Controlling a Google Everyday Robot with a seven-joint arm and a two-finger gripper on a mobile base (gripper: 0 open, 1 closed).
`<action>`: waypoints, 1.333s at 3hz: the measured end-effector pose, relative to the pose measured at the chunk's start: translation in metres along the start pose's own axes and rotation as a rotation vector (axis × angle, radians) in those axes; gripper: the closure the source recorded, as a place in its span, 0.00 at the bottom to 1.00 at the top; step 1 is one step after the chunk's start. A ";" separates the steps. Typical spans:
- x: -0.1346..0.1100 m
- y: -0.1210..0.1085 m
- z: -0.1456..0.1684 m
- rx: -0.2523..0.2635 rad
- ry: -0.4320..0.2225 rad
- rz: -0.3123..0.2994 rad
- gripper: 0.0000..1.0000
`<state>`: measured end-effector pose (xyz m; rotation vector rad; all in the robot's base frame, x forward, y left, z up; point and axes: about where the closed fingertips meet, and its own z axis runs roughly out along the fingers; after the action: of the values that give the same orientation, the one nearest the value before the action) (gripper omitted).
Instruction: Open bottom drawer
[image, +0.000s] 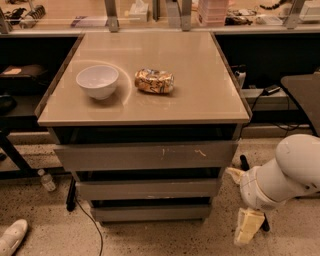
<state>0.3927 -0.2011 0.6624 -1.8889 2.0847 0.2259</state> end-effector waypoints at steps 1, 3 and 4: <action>0.000 0.000 0.000 0.000 -0.001 0.000 0.00; 0.008 -0.005 0.054 -0.030 -0.112 0.020 0.00; 0.033 -0.017 0.122 -0.042 -0.159 0.060 0.00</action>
Offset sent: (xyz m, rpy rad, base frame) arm -0.0033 0.0170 -0.0226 0.1294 0.0205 0.0263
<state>0.4229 -0.1945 0.5388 -1.7702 2.0462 0.4226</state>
